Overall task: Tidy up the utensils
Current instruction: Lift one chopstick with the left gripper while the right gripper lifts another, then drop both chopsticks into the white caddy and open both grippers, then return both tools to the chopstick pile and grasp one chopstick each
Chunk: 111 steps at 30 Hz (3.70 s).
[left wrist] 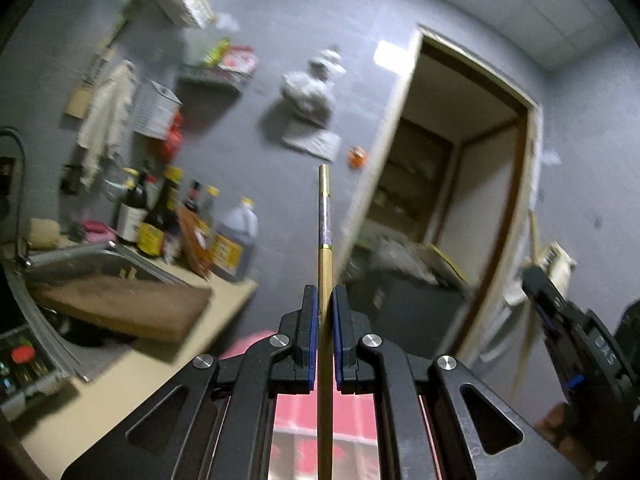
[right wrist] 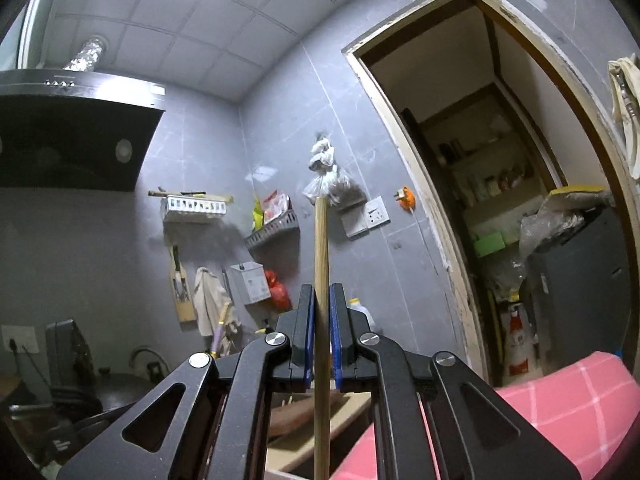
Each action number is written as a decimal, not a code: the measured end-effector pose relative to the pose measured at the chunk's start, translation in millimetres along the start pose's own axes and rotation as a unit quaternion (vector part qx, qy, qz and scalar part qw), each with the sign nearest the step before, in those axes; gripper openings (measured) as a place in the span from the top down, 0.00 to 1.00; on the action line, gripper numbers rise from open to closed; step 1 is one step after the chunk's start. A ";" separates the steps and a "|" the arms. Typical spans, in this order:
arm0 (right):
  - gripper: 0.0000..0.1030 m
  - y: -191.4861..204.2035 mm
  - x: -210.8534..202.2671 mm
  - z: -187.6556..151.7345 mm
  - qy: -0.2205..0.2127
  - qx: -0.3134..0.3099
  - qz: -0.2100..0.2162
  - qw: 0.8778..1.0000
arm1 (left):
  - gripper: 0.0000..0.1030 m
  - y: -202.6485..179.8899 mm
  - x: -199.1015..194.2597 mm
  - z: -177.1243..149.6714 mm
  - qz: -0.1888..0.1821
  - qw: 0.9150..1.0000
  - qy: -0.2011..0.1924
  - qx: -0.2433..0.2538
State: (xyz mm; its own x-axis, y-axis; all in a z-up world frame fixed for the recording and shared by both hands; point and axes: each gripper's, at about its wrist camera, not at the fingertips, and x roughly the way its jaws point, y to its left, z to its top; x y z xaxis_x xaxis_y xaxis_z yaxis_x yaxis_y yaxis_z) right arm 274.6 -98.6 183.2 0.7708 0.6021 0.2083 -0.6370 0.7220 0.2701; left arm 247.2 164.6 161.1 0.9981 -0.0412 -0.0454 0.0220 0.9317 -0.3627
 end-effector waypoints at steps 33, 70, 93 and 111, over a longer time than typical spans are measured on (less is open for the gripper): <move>0.92 -20.1 9.2 -71.9 0.125 -0.086 -0.064 0.986 | 0.95 14.4 19.9 -78.5 0.066 0.997 0.034 0.023; 0.00 -39.7 -138.5 -4.7 0.081 -0.116 -0.163 0.976 | 0.18 -86.1 -49.3 -86.0 -0.051 0.994 0.078 0.060; 0.00 -117.2 -183.2 -55.7 0.269 -0.088 -0.244 0.928 | 0.04 -159.5 -9.1 -205.6 -0.083 0.938 0.318 0.114; 0.63 -163.5 -142.6 -107.6 0.457 -0.024 -0.215 0.863 | 0.55 -176.3 44.7 -249.3 -0.105 0.883 0.440 0.128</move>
State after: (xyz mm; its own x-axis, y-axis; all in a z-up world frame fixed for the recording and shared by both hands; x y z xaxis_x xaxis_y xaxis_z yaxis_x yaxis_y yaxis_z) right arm 267.5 -265.8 8.2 0.6178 0.2766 -0.7361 -0.3122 0.9454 0.0932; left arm 273.7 -91.5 -9.0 0.5421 -0.3815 -0.7487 0.3250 0.9169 -0.2318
